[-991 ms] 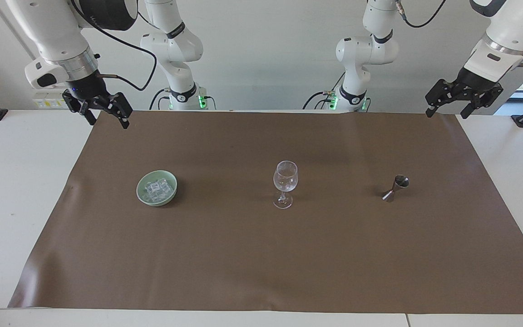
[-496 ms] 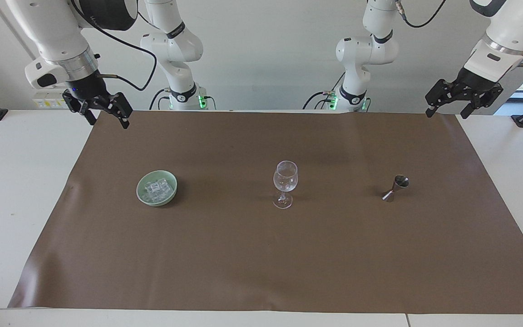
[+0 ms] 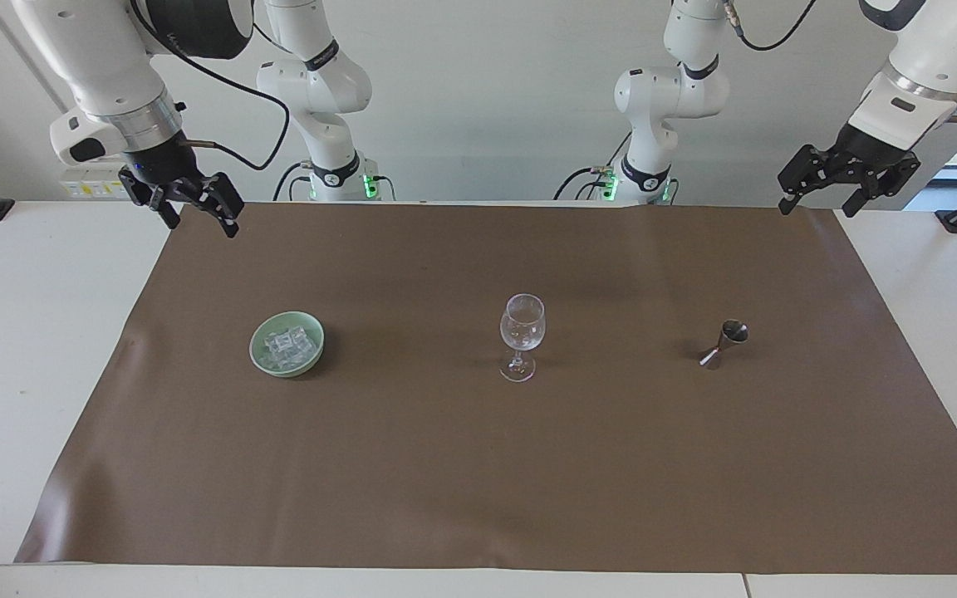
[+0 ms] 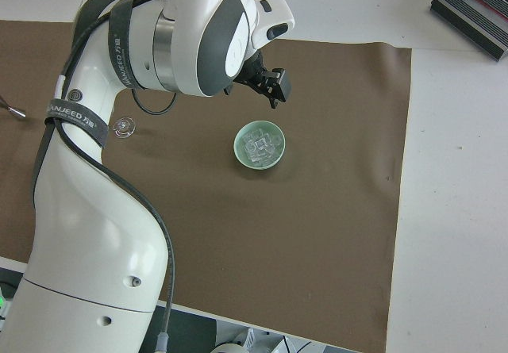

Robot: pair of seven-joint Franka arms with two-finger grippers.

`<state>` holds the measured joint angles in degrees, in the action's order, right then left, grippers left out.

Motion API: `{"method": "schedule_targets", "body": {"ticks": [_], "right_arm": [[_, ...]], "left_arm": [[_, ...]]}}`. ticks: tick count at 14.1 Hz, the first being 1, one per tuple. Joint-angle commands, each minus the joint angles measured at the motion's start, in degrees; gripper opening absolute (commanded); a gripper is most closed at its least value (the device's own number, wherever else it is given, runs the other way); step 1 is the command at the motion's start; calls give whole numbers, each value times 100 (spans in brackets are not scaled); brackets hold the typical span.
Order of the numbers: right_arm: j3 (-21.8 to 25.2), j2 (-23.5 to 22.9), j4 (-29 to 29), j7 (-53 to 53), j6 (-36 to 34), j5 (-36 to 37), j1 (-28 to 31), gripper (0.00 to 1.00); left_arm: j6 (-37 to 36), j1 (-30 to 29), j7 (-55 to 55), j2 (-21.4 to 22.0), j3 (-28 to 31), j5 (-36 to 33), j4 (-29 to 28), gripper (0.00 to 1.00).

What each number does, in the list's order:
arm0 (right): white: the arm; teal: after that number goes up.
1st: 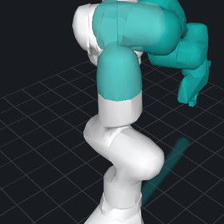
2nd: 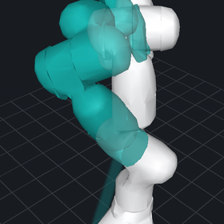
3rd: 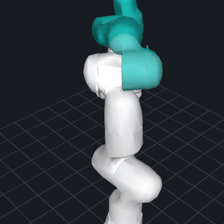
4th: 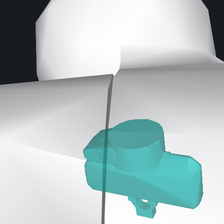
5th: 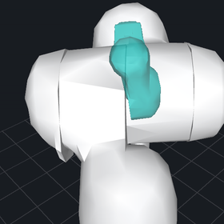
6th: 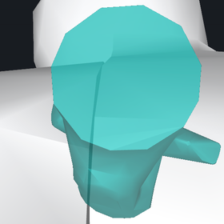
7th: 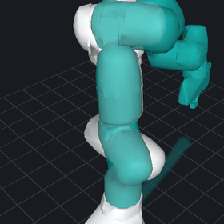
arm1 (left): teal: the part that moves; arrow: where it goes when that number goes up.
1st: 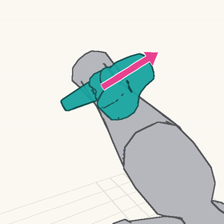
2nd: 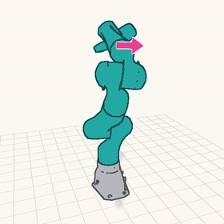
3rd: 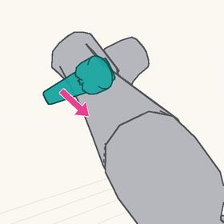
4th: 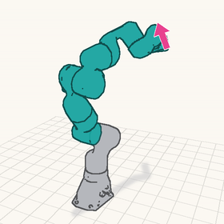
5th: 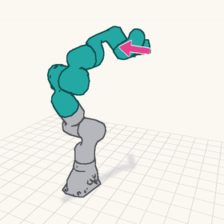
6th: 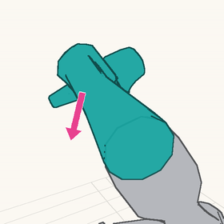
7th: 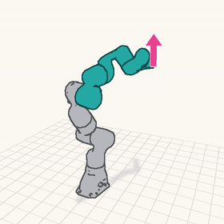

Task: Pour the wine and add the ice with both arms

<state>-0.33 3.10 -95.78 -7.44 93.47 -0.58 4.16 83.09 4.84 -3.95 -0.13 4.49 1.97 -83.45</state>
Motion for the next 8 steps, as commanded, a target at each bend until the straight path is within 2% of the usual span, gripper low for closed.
{"method": "schedule_targets", "body": {"ticks": [1, 4, 8], "right_arm": [[-64, 120, -274, 285, 162, -65, -29, 100], [-72, 94, -564, 453, 627, -65, -169, 100], [-72, 67, -582, 813, 681, -65, -170, 100]], "left_arm": [[59, 35, 43, 128, 17, -4, -154, 100], [67, 35, 43, 128, 17, -4, -145, 100], [50, 44, 52, 128, 17, -4, -145, 100]]}}
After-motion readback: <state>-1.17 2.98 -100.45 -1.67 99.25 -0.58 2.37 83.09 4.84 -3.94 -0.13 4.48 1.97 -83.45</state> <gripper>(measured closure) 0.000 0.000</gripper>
